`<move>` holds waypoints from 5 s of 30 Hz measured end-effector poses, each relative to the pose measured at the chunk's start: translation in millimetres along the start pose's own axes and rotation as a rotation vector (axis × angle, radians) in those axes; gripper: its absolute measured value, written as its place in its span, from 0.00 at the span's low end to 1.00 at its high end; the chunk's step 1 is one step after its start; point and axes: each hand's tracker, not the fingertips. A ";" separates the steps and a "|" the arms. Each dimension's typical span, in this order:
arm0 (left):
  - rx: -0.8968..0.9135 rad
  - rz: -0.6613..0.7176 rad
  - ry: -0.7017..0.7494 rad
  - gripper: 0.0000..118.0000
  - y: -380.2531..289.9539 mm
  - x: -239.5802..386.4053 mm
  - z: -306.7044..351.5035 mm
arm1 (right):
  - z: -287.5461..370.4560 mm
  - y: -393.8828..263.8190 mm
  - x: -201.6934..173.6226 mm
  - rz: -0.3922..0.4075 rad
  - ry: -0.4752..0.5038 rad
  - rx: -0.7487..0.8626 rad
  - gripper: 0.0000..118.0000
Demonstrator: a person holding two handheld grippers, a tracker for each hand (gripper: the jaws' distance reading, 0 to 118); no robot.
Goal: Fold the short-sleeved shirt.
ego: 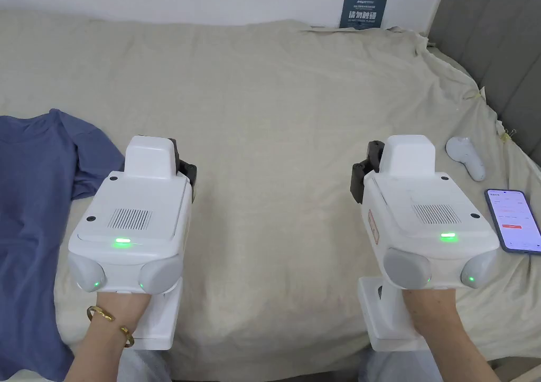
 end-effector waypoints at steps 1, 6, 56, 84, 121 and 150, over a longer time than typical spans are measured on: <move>0.000 -0.001 0.000 0.00 0.0 -0.1 -0.1 | 0.5 0.3 -0.3 0.000 0.000 0.000 0.00; 0.000 0.004 -0.002 0.00 0.0 0.3 -0.5 | -0.7 -0.7 2.0 0.004 0.001 0.001 0.00; -0.179 0.180 0.443 1.00 -23.3 -200.8 36.4 | -37.1 31.5 -198.6 0.081 0.543 0.026 0.00; -0.993 0.195 0.327 1.00 -73.5 -347.4 -356.3 | -160.3 -1.8 -206.3 0.086 0.456 -0.101 0.00; -0.201 0.236 0.313 0.00 171.3 -280.9 -116.7 | -17.0 43.0 -118.6 -0.028 0.376 0.064 0.00; -0.244 -0.100 -0.567 0.00 120.7 147.0 -131.5 | 69.3 14.3 67.5 -0.131 -0.134 0.080 0.00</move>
